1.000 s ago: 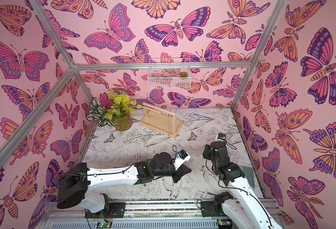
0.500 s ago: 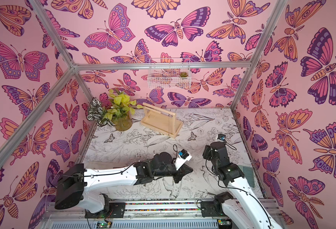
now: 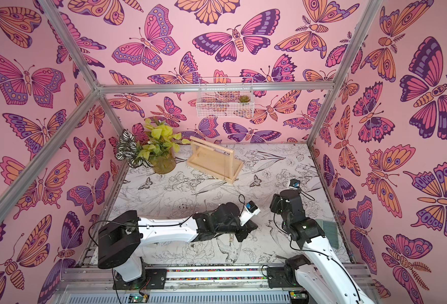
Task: Take the necklace off the jewelry display stand
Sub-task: Place the necklace at the center of the board.
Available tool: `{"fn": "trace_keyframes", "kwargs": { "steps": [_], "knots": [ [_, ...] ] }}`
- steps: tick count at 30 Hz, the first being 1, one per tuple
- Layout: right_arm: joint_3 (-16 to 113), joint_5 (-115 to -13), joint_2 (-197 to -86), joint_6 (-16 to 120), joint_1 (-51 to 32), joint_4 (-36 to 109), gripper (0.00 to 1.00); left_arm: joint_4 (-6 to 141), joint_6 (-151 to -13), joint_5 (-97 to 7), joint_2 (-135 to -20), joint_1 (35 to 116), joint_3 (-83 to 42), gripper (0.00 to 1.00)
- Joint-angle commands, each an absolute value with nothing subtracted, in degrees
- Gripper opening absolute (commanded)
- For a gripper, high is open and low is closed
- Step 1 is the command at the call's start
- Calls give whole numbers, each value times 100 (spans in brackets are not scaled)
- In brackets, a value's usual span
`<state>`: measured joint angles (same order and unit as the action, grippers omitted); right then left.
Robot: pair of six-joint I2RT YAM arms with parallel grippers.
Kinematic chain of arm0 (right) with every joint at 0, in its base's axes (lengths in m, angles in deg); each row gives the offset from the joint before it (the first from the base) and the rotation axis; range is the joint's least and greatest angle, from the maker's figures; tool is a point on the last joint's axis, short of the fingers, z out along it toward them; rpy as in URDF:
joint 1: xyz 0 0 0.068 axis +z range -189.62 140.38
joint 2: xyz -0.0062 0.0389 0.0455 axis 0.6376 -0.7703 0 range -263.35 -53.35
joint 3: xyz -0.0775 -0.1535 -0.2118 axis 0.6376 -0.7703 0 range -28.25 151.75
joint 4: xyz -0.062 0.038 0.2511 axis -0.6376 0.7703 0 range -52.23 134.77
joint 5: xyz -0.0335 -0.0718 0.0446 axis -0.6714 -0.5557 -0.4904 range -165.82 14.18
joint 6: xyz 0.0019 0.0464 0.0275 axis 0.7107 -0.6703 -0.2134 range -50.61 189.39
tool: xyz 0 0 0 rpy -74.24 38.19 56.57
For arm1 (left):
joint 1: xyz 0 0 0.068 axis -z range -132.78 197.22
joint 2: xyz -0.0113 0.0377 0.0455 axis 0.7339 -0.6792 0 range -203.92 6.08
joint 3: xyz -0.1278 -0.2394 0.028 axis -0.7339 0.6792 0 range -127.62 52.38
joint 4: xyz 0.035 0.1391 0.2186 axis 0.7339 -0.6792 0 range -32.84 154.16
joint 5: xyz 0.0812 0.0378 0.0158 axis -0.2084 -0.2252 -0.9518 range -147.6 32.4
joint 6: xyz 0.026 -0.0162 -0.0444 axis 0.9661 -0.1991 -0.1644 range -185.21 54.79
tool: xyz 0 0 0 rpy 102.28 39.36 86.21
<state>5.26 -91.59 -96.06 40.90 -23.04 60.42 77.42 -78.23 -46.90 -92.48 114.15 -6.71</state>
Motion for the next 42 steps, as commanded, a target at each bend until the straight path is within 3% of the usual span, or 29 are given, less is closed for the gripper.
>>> {"fn": "trace_keyframes", "kwargs": {
  "steps": [1, 27, 33, 35, 38, 42],
  "knots": [
    [479, -9140, -9616, 4056, -2338, 5932, 61, 7707, -7716, -4759, -9409, 11213, -774, 0],
    [439, -8810, -10120, 3984, -2337, 5744, 61, 7526, -7561, -3730, -11205, 9813, -2297, 0],
    [383, -8737, -10124, 3961, -2332, 5699, 61, 7521, -7620, -3814, -11604, 9710, -2533, 17],
    [348, -8690, -10145, 3952, -2328, 5676, 61, 7524, -7629, -3880, -11644, 9697, -2575, 34],
    [349, -8655, -10179, 3951, -2329, 5707, 61, 7550, -7620, -3958, -11525, 9697, -2558, 41],
    [400, -8522, -10186, 4032, -2325, 5755, 60, 7554, -7610, -3971, -11031, 9705, -2320, 41]
  ]
}}
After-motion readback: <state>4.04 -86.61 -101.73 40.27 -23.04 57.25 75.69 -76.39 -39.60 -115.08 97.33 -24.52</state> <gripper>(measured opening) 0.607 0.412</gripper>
